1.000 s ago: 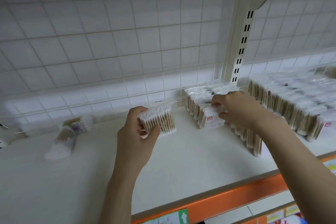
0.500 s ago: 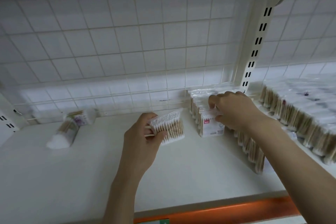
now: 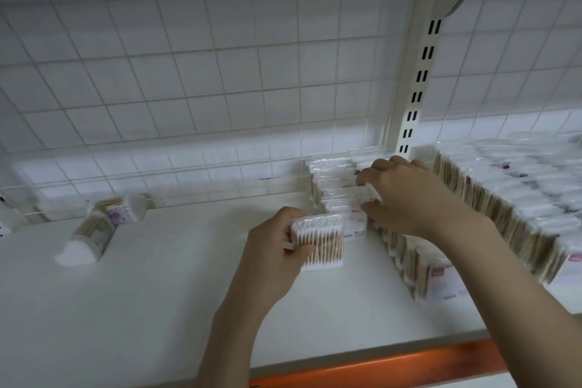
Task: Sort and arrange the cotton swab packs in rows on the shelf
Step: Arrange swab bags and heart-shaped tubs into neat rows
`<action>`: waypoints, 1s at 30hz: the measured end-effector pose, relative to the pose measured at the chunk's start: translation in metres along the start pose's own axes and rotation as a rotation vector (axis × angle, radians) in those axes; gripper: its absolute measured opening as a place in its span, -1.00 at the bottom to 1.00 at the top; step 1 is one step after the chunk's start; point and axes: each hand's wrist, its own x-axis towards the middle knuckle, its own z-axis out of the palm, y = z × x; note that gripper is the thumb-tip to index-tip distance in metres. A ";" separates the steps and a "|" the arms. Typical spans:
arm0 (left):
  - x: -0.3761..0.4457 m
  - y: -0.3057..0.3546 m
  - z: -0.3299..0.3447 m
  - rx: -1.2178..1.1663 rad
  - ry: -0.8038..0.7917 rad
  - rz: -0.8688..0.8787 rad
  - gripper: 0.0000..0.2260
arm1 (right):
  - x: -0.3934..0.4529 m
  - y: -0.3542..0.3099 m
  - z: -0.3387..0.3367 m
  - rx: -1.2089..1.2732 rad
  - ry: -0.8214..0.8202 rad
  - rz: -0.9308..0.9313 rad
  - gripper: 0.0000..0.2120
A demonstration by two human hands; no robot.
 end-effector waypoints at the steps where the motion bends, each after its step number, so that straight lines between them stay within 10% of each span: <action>1: 0.002 0.003 0.007 0.009 -0.016 0.011 -0.64 | -0.005 0.003 -0.003 0.014 0.013 0.009 -0.60; 19: 0.031 0.014 0.061 0.247 0.047 0.051 -0.63 | -0.050 0.016 -0.004 0.187 0.168 0.073 -0.71; 30: 0.015 -0.013 -0.019 0.411 0.161 -0.029 -0.59 | -0.017 -0.050 -0.002 0.264 0.196 -0.053 -0.71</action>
